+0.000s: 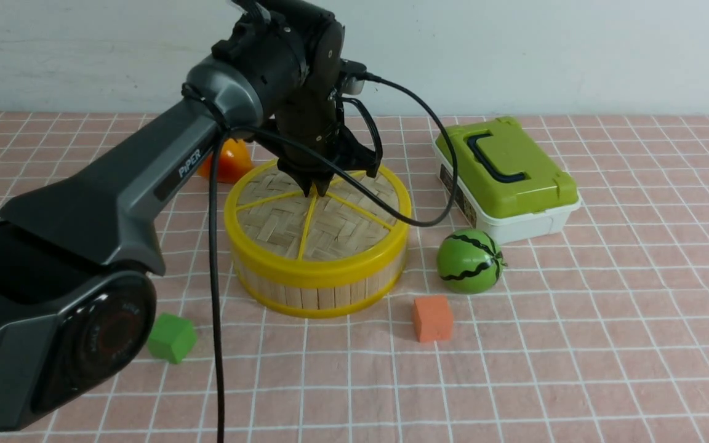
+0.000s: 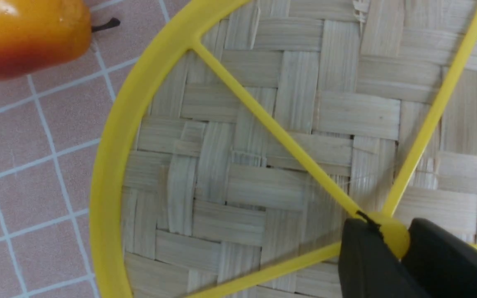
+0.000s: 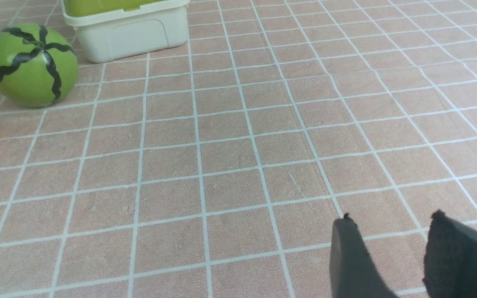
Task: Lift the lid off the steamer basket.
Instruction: Use the left arm to lift the lid of the steamer, then use the left arm to place the steamer lid on the table
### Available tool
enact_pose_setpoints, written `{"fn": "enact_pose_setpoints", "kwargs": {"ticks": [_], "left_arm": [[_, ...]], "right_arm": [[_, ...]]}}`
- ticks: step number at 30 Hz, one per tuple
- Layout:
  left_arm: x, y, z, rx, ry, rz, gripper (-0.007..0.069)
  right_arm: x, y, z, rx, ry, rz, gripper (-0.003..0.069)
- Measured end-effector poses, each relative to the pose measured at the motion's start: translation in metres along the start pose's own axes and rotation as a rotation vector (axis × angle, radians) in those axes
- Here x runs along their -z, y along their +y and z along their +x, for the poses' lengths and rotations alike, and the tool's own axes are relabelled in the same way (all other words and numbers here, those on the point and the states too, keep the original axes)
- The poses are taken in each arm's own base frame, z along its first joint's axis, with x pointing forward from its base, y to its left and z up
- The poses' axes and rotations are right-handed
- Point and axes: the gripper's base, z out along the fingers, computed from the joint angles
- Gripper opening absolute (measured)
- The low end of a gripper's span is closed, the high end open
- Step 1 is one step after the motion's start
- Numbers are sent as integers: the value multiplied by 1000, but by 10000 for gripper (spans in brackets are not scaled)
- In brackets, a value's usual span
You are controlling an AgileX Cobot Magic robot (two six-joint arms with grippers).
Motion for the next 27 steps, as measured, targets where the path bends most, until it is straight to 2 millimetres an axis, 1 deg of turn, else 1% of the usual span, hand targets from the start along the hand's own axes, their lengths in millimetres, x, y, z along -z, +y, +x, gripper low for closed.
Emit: {"fn": "enact_pose_setpoints", "kwargs": {"ticks": [2, 3, 5, 6, 7, 8, 10, 11, 12, 13, 14, 15, 16, 17, 18, 19, 20, 21, 22, 23, 24, 25, 26, 27], "left_arm": [[4, 0, -1, 9, -5, 6, 100], [8, 0, -1, 13, -12, 9, 100], [23, 3, -4, 19, -37, 14, 100], [25, 3, -4, 20, -41, 14, 100], [55, 8, -9, 27, -100, 16, 100], [67, 11, -10, 28, -123, 10, 100], [109, 22, -13, 29, -211, -27, 100], [117, 25, -14, 31, -229, -40, 100], [151, 37, -14, 36, -301, -85, 100], [169, 49, -13, 45, -342, -127, 100], [184, 60, -12, 62, -374, -157, 100], [198, 77, -11, 94, -401, -188, 100], [200, 80, -11, 101, -403, -193, 100], [205, 93, -9, 130, -411, -210, 100], [206, 119, -6, 192, -398, -241, 100], [200, 135, -2, 234, -370, -252, 100], [198, 139, -2, 243, -364, -253, 100], [182, 159, 5, 296, -299, -250, 100], [160, 177, 15, 346, -214, -237, 100], [152, 178, 18, 350, -187, -235, 100], [128, 190, 28, 388, -114, -211, 100], [108, 195, 36, 402, -72, -197, 100], [92, 197, 42, 406, -48, -189, 100], [68, 198, 52, 402, -23, -182, 100]], "right_arm": [[0, 0, 0, 0, 0, 0, 241], [0, 0, 0, 0, 0, 0, 241], [0, 0, 0, 0, 0, 0, 241], [0, 0, 0, 0, 0, 0, 241], [0, 0, 0, 0, 0, 0, 241], [0, 0, 0, 0, 0, 0, 241], [0, 0, 0, 0, 0, 0, 241], [0, 0, 0, 0, 0, 0, 241], [0, 0, 0, 0, 0, 0, 241], [0, 0, 0, 0, 0, 0, 241], [0, 0, 0, 0, 0, 0, 241], [0, 0, 0, 0, 0, 0, 241], [0, 0, 0, 0, 0, 0, 241], [0, 0, 0, 0, 0, 0, 241], [0, 0, 0, 0, 0, 0, 241], [0, 0, 0, 0, 0, 0, 241], [0, 0, 0, 0, 0, 0, 241], [0, 0, 0, 0, 0, 0, 241], [0, 0, 0, 0, 0, 0, 241], [0, 0, 0, 0, 0, 0, 241], [0, 0, 0, 0, 0, 0, 241], [0, 0, 0, 0, 0, 0, 241], [0, 0, 0, 0, 0, 0, 241], [0, 0, 0, 0, 0, 0, 241]]}}
